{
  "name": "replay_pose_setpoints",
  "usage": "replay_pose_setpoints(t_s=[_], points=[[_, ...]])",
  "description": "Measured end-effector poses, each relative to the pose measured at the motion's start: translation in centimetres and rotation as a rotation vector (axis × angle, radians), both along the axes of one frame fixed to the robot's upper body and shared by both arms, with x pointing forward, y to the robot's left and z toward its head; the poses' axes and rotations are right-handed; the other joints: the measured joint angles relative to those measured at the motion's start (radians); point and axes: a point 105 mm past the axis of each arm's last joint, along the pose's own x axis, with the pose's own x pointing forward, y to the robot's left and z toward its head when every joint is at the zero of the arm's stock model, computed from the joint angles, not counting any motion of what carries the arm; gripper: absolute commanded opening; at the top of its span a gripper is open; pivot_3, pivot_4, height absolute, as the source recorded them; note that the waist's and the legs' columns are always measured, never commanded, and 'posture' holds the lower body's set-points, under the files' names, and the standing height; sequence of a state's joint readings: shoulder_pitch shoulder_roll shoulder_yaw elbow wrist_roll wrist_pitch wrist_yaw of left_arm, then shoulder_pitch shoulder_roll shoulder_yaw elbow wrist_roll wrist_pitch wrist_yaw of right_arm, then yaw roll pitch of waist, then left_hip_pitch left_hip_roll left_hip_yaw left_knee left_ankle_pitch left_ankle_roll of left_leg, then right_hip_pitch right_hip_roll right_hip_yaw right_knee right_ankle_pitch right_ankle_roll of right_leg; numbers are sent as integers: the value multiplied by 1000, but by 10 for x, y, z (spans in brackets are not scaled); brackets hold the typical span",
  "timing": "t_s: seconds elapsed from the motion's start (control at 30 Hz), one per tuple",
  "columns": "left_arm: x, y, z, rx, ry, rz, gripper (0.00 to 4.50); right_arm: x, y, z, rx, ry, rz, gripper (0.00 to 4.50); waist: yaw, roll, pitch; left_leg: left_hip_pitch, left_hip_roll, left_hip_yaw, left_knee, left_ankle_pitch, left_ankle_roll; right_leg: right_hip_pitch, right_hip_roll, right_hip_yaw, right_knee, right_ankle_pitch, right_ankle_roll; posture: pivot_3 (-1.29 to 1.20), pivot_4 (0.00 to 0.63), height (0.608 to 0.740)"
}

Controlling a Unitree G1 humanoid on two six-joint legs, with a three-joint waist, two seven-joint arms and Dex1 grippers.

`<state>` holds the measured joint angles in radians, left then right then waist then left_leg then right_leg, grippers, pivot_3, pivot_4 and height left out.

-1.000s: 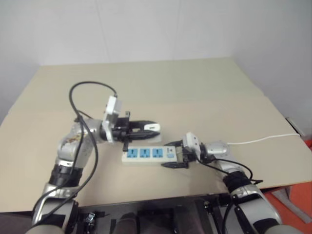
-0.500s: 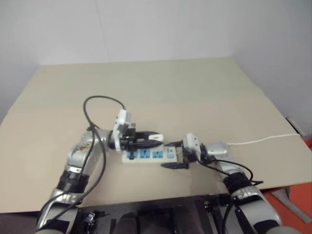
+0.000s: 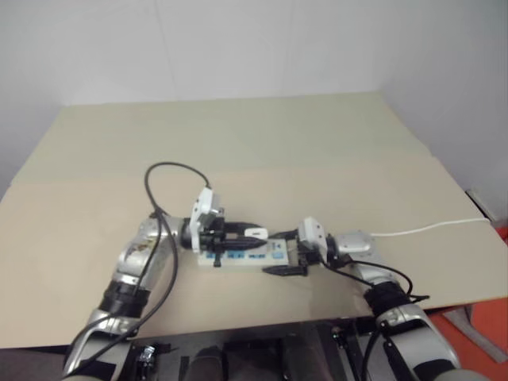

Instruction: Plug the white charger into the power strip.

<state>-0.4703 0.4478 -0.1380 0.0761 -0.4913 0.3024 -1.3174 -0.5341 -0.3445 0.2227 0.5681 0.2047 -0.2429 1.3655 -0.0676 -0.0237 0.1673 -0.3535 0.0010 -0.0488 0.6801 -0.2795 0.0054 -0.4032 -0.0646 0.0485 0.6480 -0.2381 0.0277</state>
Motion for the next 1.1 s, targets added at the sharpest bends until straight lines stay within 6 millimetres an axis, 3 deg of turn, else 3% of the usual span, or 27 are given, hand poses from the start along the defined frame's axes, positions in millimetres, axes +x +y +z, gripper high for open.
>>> replay_pose_setpoints(t_s=[1.1], points=[[3,-1,-17,29,-39,-11,1017,-1,0,0,3,2,-14,3440,0,0,0,0,0,0,-1,0,0,0,0,0,-1,0,0,0,150,740]])
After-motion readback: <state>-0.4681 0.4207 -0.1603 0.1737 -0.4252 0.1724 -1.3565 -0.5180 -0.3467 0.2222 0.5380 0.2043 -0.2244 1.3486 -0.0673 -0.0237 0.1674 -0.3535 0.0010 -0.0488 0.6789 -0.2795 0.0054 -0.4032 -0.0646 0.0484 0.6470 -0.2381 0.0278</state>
